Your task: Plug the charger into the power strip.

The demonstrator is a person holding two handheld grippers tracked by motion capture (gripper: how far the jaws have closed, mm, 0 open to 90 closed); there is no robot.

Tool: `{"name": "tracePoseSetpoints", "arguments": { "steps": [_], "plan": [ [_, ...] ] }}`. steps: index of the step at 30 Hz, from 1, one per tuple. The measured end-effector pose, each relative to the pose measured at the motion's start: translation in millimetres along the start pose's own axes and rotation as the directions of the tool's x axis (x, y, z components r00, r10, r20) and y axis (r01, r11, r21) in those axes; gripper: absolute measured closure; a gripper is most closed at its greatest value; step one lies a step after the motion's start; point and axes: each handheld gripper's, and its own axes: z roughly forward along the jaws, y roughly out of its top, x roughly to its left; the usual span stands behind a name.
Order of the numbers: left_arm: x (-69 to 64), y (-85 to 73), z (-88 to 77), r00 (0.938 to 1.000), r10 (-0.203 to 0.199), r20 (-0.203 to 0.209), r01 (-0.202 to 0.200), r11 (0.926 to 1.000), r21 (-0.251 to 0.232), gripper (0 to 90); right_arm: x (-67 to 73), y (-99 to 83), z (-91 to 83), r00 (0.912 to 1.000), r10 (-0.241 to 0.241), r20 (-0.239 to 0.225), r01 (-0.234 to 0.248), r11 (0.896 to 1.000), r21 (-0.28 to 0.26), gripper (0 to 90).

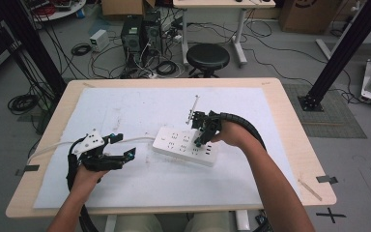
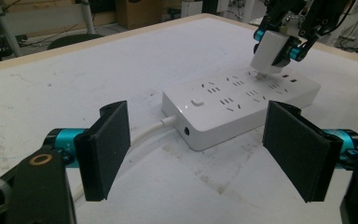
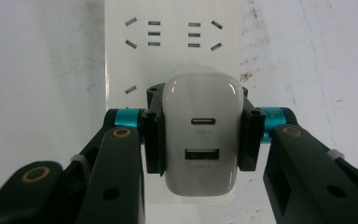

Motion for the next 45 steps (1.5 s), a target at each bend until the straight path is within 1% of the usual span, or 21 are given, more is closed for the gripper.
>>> {"name": "tracePoseSetpoints", "arguments": {
  "steps": [1, 4, 6, 10, 11, 12, 16, 18, 19, 20, 21, 23, 25, 29, 30, 33, 35, 38, 40, 41, 45],
  "plan": [
    [0.3, -0.2, 0.2, 1.0000, -0.001, 0.001, 0.001, 1.0000, 0.001, 23.2, -0.1, 1.3, -0.1, 0.9999, 0.012, -0.004, -0.012, 1.000, 0.010, 63.4],
    [0.8, -0.6, 0.6, 1.0000, -0.007, 0.003, 0.007, 1.0000, -0.002, 23.2, -0.5, 6.0, 0.2, 0.9999, 0.011, -0.006, -0.010, 0.999, 0.037, 63.4],
    [0.9, -0.7, 0.7, 1.0000, -0.007, 0.002, 0.007, 1.0000, -0.003, 23.2, -0.5, 9.5, 0.9, 1.0000, -0.007, 0.000, 0.007, 0.998, 0.054, 63.4],
    [0.5, -1.1, 0.3, 1.0000, -0.009, 0.003, 0.009, 0.9999, -0.007, 23.3, 0.2, 12.1, 2.6, 1.0000, 0.006, 0.000, -0.006, 0.999, 0.053, 63.4],
    [0.6, -1.3, 0.1, 0.9999, -0.010, 0.003, 0.010, 0.9999, -0.008, 23.2, 0.4, 12.4, 2.2, 0.9999, -0.006, 0.009, 0.005, 0.998, 0.060, 63.4],
    [0.8, -1.7, -0.1, 0.9999, -0.010, 0.003, 0.010, 0.9999, -0.005, 23.2, 2.1, 12.8, 2.2, 0.9999, 0.004, 0.012, -0.005, 0.998, 0.063, 63.4],
    [0.2, -3.1, 0.6, 0.9999, -0.014, 0.005, 0.014, 0.9999, -0.005, 23.2, 2.2, 13.1, 2.4, 0.9998, -0.008, 0.019, 0.007, 0.998, 0.066, 63.5],
    [0.1, -2.7, 0.9, 0.9999, -0.011, 0.007, 0.011, 0.9999, -0.008, 23.2, 4.8, 15.1, 3.4, 0.9992, -0.014, 0.038, 0.011, 0.997, 0.074, 63.3],
    [-0.1, -2.5, 0.8, 0.9999, -0.015, 0.008, 0.015, 0.9999, -0.009, 23.2, 5.7, 15.2, 8.8, 0.9990, -0.015, 0.041, 0.011, 0.995, 0.101, 63.4],
    [-0.3, -2.5, 0.5, 0.9998, -0.016, 0.008, 0.016, 0.9998, -0.009, 23.2, 7.1, 16.5, 11.2, 0.9989, -0.010, 0.045, 0.006, 0.995, 0.101, 63.4],
    [-0.6, -2.8, 0.4, 0.9998, -0.021, 0.007, 0.021, 0.9997, -0.016, 23.2, 6.2, 16.6, 10.8, 0.9990, -0.013, 0.044, 0.009, 0.994, 0.106, 63.4],
    [0.4, -2.8, 0.2, 0.9998, -0.020, 0.005, 0.020, 0.9997, -0.014, 23.3, 3.2, 14.4, 10.8, 0.9997, 0.007, 0.025, -0.009, 0.996, 0.091, 63.4],
    [0.7, -2.9, 0.9, 0.9997, -0.026, 0.007, 0.026, 0.9996, -0.015, 23.2, 2.0, 15.0, 11.0, 0.9998, 0.010, 0.015, -0.012, 0.995, 0.095, 63.4],
    [0.3, -2.5, 2.8, 0.9997, -0.023, 0.012, 0.024, 0.9996, -0.017, 23.2, 0.5, 14.1, 11.3, 0.9999, 0.008, 0.011, -0.009, 0.996, 0.092, 63.5],
    [-0.2, -2.4, 3.4, 0.9995, -0.029, 0.013, 0.029, 0.9994, -0.019, 23.2, 2.2, 15.1, 11.4, 0.9998, 0.014, 0.015, -0.015, 0.995, 0.097, 63.5],
    [-0.5, -2.3, 4.0, 0.9996, -0.024, 0.016, 0.024, 0.9995, -0.018, 23.2, 0.5, 15.8, 11.5, 0.9999, 0.009, 0.013, -0.010, 0.994, 0.108, 63.6],
    [-0.8, -2.5, 4.9, 0.9994, -0.030, 0.017, 0.031, 0.9993, -0.021, 23.2, 0.8, 16.3, 12.0, 0.9998, 0.017, 0.012, -0.018, 0.994, 0.109, 63.6],
    [-0.2, -2.4, 6.2, 0.9993, -0.035, 0.017, 0.035, 0.9991, -0.022, 23.2, 1.3, 17.3, 12.8, 0.9998, 0.009, 0.016, -0.011, 0.993, 0.116, 63.7],
    [-0.7, -2.3, 7.3, 0.9993, -0.032, 0.020, 0.032, 0.9992, -0.022, 23.2, 3.0, 18.8, 14.0, 0.9996, 0.020, 0.021, -0.022, 0.993, 0.119, 63.7],
    [-1.4, -2.2, 7.6, 0.9993, -0.030, 0.020, 0.031, 0.9993, -0.023, 23.2, 3.0, 19.9, 15.9, 0.9997, 0.011, 0.024, -0.014, 0.992, 0.125, 63.7],
    [-2.7, -2.1, 7.3, 0.9995, -0.026, 0.020, 0.026, 0.9995, -0.019, 23.2, -1.3, 18.7, 16.5, 0.9996, 0.030, -0.002, -0.029, 0.992, 0.121, 63.6]
  ]
}}
